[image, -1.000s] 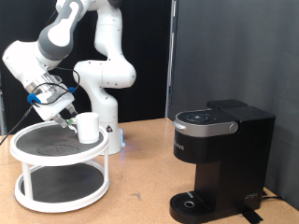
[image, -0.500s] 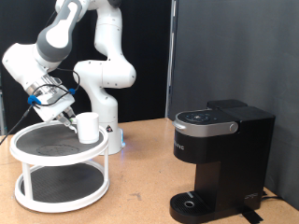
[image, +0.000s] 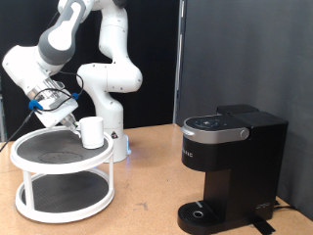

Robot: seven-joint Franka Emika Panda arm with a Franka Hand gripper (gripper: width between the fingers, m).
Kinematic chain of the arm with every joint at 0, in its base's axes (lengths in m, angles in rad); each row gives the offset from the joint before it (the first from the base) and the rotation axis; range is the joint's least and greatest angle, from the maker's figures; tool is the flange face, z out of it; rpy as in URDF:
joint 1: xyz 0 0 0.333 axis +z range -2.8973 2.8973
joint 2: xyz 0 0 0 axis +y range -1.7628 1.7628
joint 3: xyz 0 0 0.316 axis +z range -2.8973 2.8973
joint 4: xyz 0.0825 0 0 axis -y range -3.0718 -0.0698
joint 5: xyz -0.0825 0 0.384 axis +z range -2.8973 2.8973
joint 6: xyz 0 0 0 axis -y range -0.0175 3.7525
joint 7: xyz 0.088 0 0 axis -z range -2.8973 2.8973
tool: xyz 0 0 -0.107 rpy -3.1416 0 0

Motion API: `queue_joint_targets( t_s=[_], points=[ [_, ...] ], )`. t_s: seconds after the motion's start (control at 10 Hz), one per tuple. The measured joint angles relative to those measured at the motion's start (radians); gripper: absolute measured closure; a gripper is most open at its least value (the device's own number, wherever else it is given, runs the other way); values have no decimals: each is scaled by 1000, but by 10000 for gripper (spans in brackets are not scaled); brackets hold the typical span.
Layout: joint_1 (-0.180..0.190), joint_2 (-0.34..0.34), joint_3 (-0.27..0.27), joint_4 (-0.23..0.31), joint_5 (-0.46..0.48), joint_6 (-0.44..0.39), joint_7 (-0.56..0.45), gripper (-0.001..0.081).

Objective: Make a cup of coffee with the keurig machine

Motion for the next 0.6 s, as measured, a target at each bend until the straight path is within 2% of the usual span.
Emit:
queue_joint_targets(
  t_s=[0.2,0.6],
  points=[
    [-3,-3,-3,14,0,-33,1,799],
    [-18,-47,-24,63,23,-154,35,799]
  ],
)
